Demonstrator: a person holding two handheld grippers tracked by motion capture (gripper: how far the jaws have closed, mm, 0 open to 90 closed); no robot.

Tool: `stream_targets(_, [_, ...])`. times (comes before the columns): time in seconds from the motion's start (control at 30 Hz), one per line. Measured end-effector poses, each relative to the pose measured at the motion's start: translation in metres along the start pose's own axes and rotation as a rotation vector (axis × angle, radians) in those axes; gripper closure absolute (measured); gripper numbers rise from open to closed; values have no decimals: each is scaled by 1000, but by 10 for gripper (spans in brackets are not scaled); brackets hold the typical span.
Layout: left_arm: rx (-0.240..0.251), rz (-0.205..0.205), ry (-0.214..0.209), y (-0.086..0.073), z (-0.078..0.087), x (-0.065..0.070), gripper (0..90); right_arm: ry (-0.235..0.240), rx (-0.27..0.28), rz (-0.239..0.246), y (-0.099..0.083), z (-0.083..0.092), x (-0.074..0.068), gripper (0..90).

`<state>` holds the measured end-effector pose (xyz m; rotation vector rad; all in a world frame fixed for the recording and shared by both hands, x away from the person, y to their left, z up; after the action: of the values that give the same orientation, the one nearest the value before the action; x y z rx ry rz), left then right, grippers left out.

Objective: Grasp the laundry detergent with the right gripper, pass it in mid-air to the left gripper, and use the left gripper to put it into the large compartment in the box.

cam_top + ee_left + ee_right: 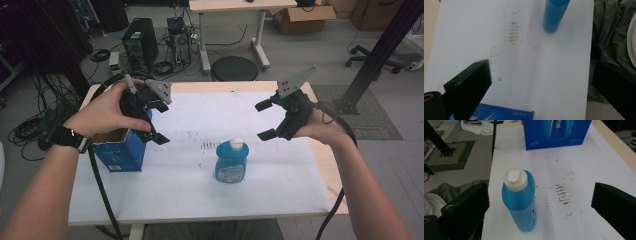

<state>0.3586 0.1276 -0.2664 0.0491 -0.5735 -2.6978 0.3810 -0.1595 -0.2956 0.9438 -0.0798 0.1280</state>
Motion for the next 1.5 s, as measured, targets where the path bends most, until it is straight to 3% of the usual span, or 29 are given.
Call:
stream_targets(0.23, [3,3,-3,0,0,1,38,2,30,-34,-22,-14,-11,13])
stream_targets(0.47, [-2,3,-8,-1,-3,2,38,4,67,-37,-32,-24,-19,15])
stream_targets(0.7, [-3,0,-12,0,-5,2,38,6,63,-47,-45,-40,-26,19])
stream_targets(1.5, [1,4,-12,-5,-6,2,39,38,102,-62,-64,-89,-40,28])
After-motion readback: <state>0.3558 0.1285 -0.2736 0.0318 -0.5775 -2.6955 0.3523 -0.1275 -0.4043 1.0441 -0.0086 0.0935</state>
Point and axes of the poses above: each handheld gripper's, and its own axes: z roughly backward along the jaws, y roughly out of its top, x roughly to its right, the point moved 7 cm from there along -z, roughly forward along the jaws, and after that the axes turned 14 degrees about z, right-handed, at the moved point
